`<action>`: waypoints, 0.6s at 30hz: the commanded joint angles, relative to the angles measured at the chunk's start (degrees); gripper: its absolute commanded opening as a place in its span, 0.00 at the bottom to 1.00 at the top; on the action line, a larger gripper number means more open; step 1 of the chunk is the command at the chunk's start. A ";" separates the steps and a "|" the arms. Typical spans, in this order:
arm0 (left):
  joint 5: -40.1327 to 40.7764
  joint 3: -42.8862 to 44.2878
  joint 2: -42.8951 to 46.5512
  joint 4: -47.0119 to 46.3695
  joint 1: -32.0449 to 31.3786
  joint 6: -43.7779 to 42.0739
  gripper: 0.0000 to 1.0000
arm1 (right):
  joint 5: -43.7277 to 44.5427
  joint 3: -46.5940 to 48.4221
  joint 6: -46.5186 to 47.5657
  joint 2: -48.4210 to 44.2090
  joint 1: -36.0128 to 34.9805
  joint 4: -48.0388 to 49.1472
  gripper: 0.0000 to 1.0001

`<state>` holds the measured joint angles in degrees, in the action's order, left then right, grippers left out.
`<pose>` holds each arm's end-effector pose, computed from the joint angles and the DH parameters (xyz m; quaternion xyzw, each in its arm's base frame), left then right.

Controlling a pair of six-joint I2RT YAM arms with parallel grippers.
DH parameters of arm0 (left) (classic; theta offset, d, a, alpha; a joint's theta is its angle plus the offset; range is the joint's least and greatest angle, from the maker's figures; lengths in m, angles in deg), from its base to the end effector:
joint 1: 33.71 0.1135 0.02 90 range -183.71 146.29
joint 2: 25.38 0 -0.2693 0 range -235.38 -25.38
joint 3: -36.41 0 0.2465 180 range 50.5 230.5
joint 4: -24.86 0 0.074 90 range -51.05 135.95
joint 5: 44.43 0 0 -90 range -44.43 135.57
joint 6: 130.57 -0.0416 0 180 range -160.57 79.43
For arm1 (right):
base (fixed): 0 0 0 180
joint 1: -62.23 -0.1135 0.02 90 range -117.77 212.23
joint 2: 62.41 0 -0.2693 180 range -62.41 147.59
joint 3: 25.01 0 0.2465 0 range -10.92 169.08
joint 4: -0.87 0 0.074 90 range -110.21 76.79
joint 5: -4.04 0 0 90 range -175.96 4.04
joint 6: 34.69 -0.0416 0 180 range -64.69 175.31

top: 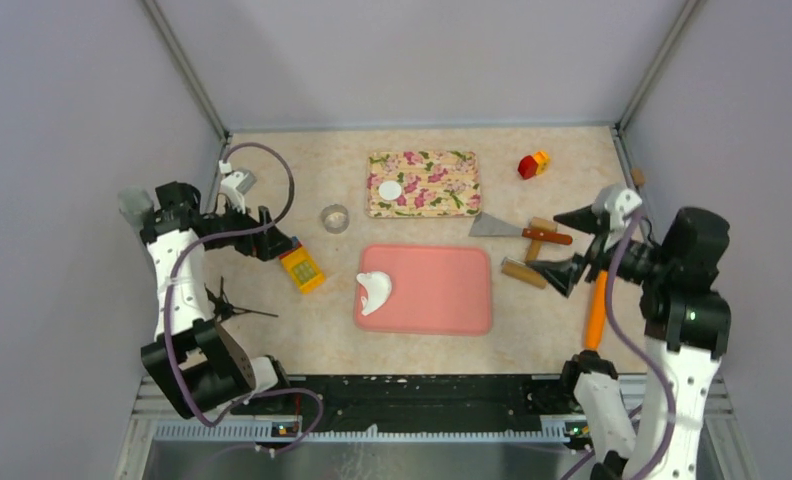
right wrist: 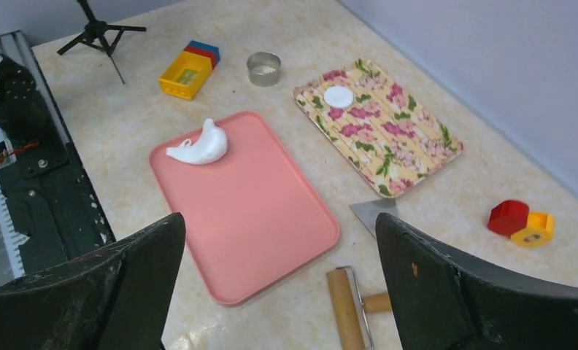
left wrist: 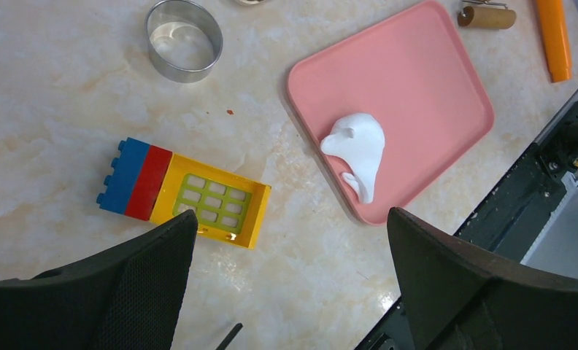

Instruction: Roll out the dumpling wrappers from the dough

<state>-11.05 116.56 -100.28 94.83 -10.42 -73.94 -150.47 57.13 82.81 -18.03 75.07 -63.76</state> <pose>0.2311 0.0617 0.3084 0.1788 0.8466 -0.3159 0.3892 0.1101 0.0134 0.4113 -0.3690 0.6790 0.2742 0.5723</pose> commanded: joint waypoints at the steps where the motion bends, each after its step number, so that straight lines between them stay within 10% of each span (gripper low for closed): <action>1: -6.50 1.15 4.29 13.49 2.01 -14.12 0.99 | -6.79 -4.80 3.18 -10.32 -0.44 -3.11 0.99; 8: -9.84 -3.91 9.80 10.32 2.02 -16.32 0.99 | -13.89 -4.01 19.72 -10.59 -0.45 -18.89 0.99; 18: -16.68 -3.20 6.90 35.06 2.02 -48.50 0.99 | -14.44 -4.84 27.30 -9.76 -1.07 -24.31 0.97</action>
<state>-23.07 112.19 -91.51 118.61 -8.63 -108.49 -162.82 53.15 105.83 -28.26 74.65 -86.60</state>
